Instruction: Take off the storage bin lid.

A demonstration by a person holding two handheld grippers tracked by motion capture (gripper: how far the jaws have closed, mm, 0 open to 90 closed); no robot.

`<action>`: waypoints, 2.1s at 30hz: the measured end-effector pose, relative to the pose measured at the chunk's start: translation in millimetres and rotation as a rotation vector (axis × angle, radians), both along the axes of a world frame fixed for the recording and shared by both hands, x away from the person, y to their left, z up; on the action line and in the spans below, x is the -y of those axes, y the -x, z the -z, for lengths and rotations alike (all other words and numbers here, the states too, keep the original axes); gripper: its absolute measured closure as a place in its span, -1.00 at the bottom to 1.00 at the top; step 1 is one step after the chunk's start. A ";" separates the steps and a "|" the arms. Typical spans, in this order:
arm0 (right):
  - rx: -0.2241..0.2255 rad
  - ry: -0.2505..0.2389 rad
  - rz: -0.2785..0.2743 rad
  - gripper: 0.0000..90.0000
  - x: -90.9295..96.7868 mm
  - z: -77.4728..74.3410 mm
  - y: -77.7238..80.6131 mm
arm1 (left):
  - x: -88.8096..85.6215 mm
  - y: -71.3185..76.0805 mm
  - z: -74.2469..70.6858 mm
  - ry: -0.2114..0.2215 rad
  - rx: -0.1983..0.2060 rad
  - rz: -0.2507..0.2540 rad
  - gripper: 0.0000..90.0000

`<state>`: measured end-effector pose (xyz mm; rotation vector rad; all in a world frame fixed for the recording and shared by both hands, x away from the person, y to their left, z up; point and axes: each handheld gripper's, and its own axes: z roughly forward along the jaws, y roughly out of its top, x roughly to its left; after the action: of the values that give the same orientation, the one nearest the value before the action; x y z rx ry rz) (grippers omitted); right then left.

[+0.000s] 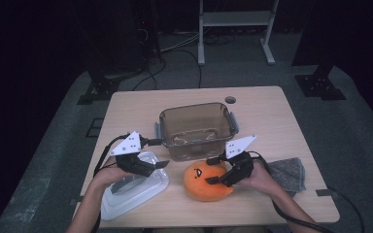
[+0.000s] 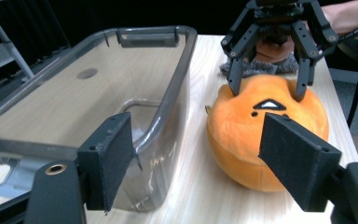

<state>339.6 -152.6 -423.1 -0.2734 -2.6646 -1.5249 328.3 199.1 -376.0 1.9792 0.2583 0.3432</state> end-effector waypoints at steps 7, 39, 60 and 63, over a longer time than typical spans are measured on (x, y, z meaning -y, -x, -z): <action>-0.005 0.029 -0.017 -0.06 -4.0 4.4 4.4 | -8.3 9.6 8.6 0.010 -0.004 -0.028 -0.53; -0.007 0.034 -0.001 0.68 0.0 -4.6 15.0 | -24.5 34.7 45.1 0.051 -0.052 -0.072 -0.61; -0.039 0.008 -0.006 0.70 13.5 -25.4 19.8 | -25.4 33.5 49.8 0.054 -0.055 -0.063 -0.63; -0.024 0.006 -0.020 0.70 14.3 -37.7 21.5 | -27.4 33.3 50.0 0.056 -0.057 -0.064 -0.63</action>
<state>318.1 -166.8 -385.5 -0.2630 -2.6455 -1.4987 295.0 226.5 -426.0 1.9301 0.3651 0.3177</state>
